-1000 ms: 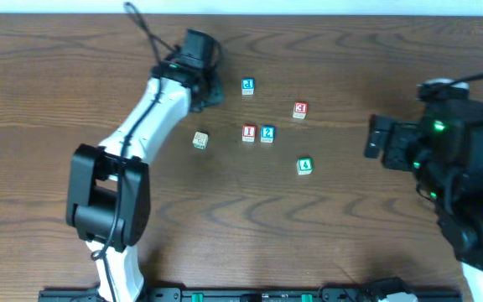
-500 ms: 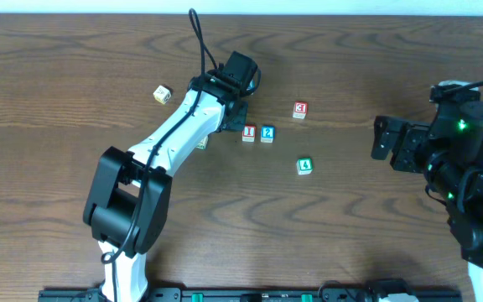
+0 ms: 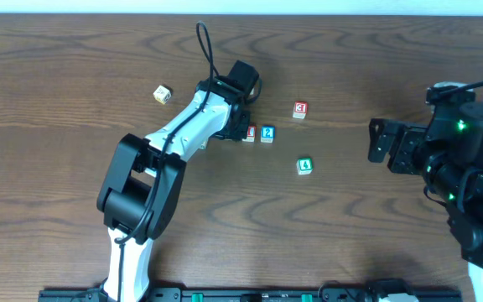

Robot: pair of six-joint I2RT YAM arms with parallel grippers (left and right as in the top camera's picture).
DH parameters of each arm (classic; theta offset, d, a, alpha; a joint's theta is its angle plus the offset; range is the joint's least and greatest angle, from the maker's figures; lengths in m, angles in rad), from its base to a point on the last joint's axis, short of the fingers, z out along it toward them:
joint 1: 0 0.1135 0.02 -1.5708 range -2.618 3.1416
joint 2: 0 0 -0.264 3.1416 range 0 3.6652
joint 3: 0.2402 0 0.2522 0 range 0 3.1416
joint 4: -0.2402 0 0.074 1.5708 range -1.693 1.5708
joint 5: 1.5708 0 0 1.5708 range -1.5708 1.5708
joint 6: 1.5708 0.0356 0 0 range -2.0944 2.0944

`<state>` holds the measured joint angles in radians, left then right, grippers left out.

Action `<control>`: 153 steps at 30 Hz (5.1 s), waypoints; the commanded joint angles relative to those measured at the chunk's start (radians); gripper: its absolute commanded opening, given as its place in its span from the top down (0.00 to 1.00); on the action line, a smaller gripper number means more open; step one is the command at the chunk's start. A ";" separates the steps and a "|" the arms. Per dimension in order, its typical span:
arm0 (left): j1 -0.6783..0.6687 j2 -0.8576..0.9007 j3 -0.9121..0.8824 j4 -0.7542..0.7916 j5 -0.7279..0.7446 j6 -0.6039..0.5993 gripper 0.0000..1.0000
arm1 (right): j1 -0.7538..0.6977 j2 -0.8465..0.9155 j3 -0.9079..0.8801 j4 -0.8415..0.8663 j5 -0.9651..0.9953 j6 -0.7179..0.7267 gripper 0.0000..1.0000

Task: Spell out Ai2
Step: 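Carry the A block right and lower it left of the I block, then release the A block and lift left gripper away, then push the A I 2 row into alignment with both grippers, then press both grippers against row ends to squeeze blocks together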

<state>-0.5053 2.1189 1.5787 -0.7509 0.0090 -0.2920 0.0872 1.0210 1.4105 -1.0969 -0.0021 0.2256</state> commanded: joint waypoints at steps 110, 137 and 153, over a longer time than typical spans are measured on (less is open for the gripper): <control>0.167 -0.043 -0.023 -0.097 0.108 -0.213 0.94 | 0.011 0.728 -0.018 0.168 -0.525 -0.093 0.98; 0.240 -0.042 -0.152 0.145 0.408 -0.344 0.94 | 0.011 1.061 -0.018 0.347 -0.804 -0.102 0.98; 0.235 -0.038 -0.153 0.174 0.447 -0.375 0.94 | 0.052 1.110 -0.018 0.413 -0.745 -0.039 0.98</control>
<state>-0.2695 2.0979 1.4292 -0.5785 0.4355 -0.6552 0.1150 2.1208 1.3945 -0.6876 -0.7856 0.1604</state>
